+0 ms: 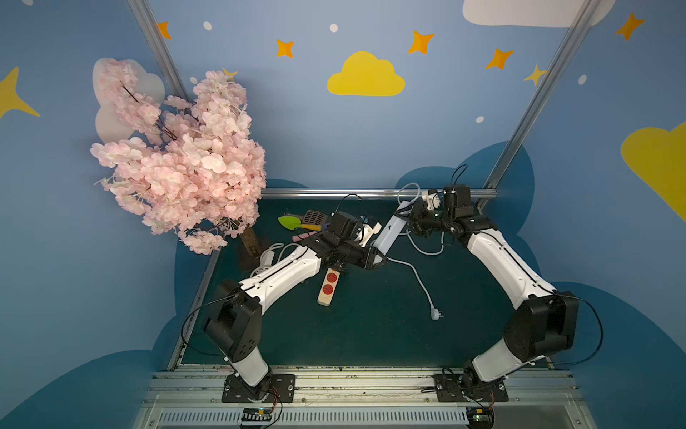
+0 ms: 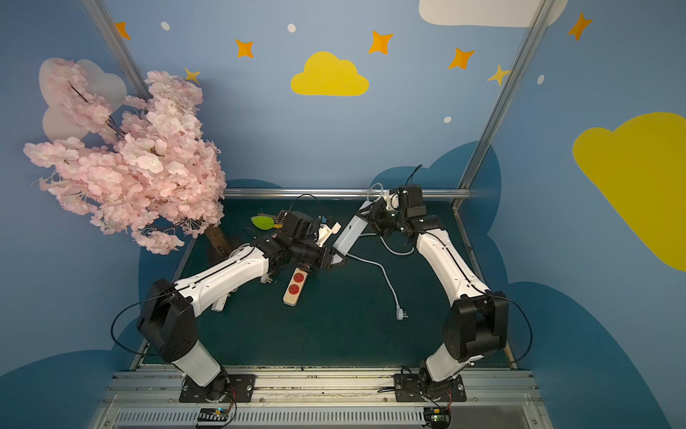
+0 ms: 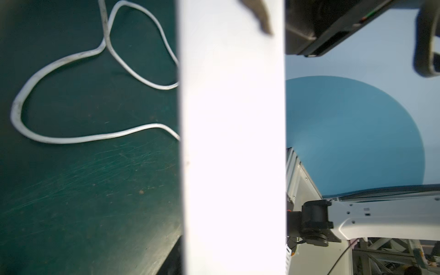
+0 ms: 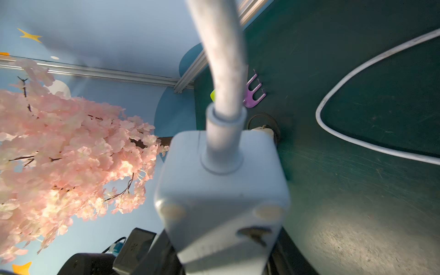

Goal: Wrap the cord around the power strip
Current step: Pick up the power strip from the center of the board, then wrap the power cord around the power strip.

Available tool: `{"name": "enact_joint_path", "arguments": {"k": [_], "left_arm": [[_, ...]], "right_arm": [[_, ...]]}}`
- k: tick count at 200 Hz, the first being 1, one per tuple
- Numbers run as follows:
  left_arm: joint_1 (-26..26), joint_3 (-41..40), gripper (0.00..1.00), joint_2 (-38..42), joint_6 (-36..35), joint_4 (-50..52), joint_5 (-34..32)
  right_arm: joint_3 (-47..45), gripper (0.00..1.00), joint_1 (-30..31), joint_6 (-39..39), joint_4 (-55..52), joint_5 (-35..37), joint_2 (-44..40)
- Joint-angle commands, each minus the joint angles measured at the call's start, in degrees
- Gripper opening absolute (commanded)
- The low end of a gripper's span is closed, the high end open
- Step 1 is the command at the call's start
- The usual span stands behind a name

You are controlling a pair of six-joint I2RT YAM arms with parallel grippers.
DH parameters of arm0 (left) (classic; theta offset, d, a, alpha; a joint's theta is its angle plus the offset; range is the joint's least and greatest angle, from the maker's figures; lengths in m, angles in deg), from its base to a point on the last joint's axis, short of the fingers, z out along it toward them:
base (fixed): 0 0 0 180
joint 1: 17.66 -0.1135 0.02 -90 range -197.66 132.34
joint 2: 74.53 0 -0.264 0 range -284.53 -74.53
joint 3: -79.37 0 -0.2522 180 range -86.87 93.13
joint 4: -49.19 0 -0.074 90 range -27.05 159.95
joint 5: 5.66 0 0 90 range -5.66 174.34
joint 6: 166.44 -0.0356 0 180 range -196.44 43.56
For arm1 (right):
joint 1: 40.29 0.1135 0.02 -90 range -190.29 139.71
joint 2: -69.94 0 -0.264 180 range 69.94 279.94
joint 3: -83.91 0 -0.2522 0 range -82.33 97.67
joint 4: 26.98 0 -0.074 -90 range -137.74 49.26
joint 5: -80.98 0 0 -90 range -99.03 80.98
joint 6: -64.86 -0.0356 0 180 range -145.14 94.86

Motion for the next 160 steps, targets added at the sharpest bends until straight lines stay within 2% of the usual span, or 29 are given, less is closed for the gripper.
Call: {"name": "enact_joint_path", "arguments": {"k": [1,10,24,43,51,66,81,96,111,127,160], "left_arm": [[-0.7,1.1,0.26,2.1,0.6,-2.8,3.5],[-1.0,1.2,0.17,2.6,0.8,-3.5,3.9],[-1.8,2.0,0.09,3.6,1.0,-3.8,4.3],[-3.2,4.0,0.03,5.5,0.8,-2.9,4.4],[-3.9,5.1,0.02,6.4,0.5,-2.4,4.5],[-4.8,7.4,0.03,7.6,-0.4,-0.9,5.1],[-5.1,11.7,0.02,8.0,-2.1,2.2,5.7],[-5.2,14.9,0.02,8.2,-3.0,4.1,6.6],[-5.2,17.2,0.02,8.4,-3.6,5.2,7.4],[-5.2,19.3,0.02,8.5,-3.9,6.0,8.1],[-5.1,21.8,0.02,8.6,-2.6,5.4,10.4]], "right_arm": [[3.7,0.25,0.4,-1.2,4.2,-5.2,-0.1],[3.8,0.3,0.4,-1.2,4.4,-5.7,-0.1],[4.2,0.51,-0.5,0.7,4.5,-7.1,-0.3],[5.9,0.74,-3.7,6.4,1.9,-8.1,-1.7],[6.5,0.79,-5.4,9.8,0.6,-7.9,-2.6],[5.2,0.83,-8.4,16.7,-0.9,-5.0,-5.1],[0.3,0.85,-9.8,25.1,0.1,2.4,-8.3],[-7.2,0.86,-8.7,33.2,6.6,11.0,-11.3],[-14.4,0.87,-7.3,40.7,16.5,16.5,-12.3],[-17.6,0.87,-7.4,45.2,23.2,21.0,-11.3],[-18.9,0.87,-6.7,51.5,35.0,24.6,-6.0]]}}
